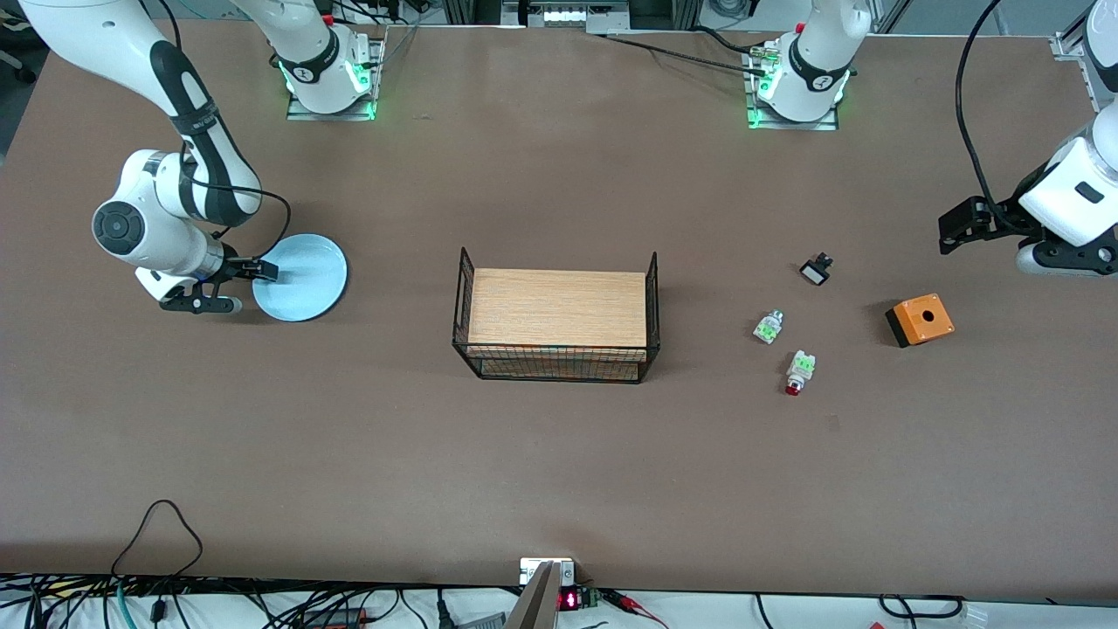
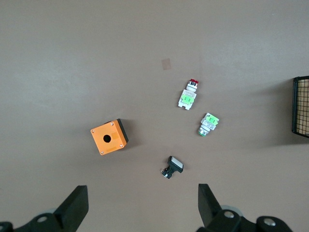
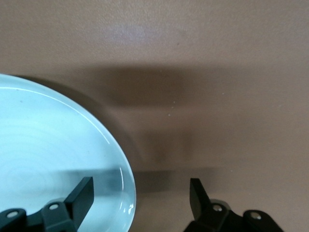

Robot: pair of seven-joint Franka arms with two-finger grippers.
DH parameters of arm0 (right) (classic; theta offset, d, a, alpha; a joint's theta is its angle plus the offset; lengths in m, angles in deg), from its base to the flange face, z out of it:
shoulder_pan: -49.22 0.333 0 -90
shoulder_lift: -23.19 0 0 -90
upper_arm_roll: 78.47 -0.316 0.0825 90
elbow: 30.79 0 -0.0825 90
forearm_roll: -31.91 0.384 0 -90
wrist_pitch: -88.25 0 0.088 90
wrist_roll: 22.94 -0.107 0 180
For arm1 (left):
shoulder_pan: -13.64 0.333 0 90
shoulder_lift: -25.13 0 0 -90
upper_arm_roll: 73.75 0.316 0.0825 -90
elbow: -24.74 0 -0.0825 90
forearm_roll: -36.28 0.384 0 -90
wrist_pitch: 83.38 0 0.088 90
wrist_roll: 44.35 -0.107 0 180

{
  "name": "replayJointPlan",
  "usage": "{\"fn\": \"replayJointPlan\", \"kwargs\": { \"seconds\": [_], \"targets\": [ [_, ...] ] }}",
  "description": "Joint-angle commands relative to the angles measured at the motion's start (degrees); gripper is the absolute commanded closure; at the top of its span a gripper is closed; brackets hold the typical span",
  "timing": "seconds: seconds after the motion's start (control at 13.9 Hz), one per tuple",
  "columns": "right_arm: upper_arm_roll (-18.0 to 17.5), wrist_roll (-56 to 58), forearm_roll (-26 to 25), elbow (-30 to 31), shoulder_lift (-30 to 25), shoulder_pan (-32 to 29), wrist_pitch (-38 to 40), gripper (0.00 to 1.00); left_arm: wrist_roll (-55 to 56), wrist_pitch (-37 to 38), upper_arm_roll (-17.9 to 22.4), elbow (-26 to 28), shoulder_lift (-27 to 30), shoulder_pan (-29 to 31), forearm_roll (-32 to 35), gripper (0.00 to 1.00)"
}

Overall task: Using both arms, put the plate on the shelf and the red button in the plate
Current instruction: 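Lower the right gripper to the pale blue plate rim and grasp it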

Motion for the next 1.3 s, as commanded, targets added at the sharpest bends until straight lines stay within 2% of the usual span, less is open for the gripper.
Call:
{"fn": "replayJointPlan", "kwargs": {
  "seconds": [0.0, 0.07, 0.14, 0.22, 0.5, 0.72, 1.08, 1.23],
  "targets": [
    [-0.51, 0.71, -0.91, 0.32, 0.05, -0.88, -0.68, 0.52, -0.07, 1.43, -0.13, -2.48, -1.0, 0.34, -0.35, 0.0],
    [-0.51, 0.71, -0.91, 0.32, 0.49, -0.88, -0.51, 0.71, 0.01, 1.43, -0.13, -2.66, -1.7, 0.26, -0.36, 0.0],
    [-0.51, 0.1, -0.91, 0.32, 0.58, -0.7, -0.42, 0.96, 0.1, 1.43, -0.21, -3.18, -2.14, 0.17, -0.36, 0.0],
    [-0.51, -0.08, -0.91, 0.32, 0.67, -0.62, -0.42, 1.0, 0.1, 1.52, -0.22, -3.53, -2.23, 0.17, -0.36, 0.0],
    [-0.51, -0.69, -0.73, 0.32, 0.32, -0.7, 0.98, 1.0, 0.02, 1.52, -0.3, -3.62, -2.23, 0.17, -0.36, 0.0],
    [-0.6, -2.44, -0.38, -0.29, -2.22, -0.53, 6.07, 1.0, -0.25, 3.62, -0.3, -3.8, -2.23, 0.17, -0.27, 0.0],
    [-0.95, -9.64, 0.84, -4.94, -11.27, 3.07, 23.1, 1.0, -0.25, 3.63, -0.48, -3.8, -2.32, 0.17, -0.27, 0.0],
    [-0.95, -11.06, 4.26, -9.76, -12.95, 3.87, 30.74, 1.0, -0.25, 3.63, -0.48, -3.8, -2.32, 0.17, -0.27, 0.0]
  ]
}}
